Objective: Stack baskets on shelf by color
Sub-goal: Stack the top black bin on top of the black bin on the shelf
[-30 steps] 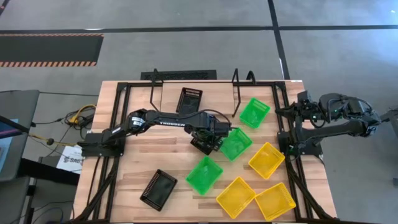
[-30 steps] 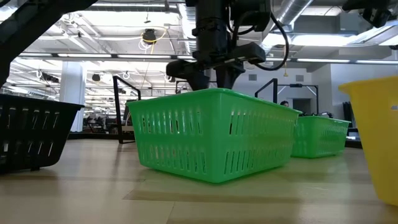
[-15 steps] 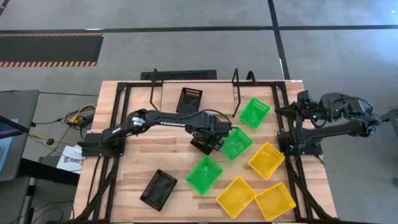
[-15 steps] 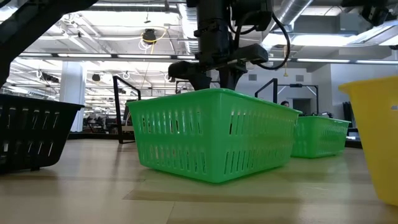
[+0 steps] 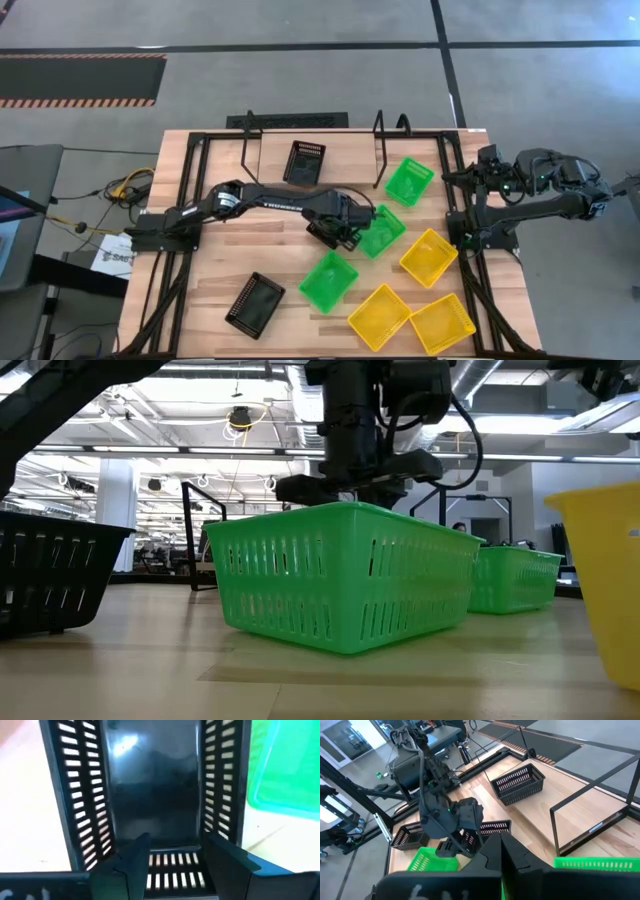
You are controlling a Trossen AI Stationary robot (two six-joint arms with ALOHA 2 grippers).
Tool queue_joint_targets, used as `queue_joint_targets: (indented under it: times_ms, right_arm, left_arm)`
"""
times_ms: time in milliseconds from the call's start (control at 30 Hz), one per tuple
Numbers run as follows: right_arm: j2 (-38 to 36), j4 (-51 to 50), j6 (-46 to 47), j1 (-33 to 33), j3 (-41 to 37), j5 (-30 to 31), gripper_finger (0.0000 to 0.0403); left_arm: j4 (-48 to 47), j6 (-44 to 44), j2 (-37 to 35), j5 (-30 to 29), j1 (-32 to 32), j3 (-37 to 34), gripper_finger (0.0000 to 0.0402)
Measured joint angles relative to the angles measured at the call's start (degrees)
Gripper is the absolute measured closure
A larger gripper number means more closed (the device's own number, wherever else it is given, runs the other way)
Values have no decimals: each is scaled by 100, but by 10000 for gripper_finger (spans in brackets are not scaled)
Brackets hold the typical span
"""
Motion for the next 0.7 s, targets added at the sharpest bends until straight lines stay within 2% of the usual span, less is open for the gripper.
queue_joint_targets:
  times_ms: [267, 700]
  right_arm:
    - [0, -16, -43, -2, -1, -23, 395]
    - [0, -19, -66, 0, 0, -58, 395]
  left_arm:
    - [38, 60, 0, -193, 60, 0, 230]
    - [53, 557, 7, -160, 139, 0, 230]
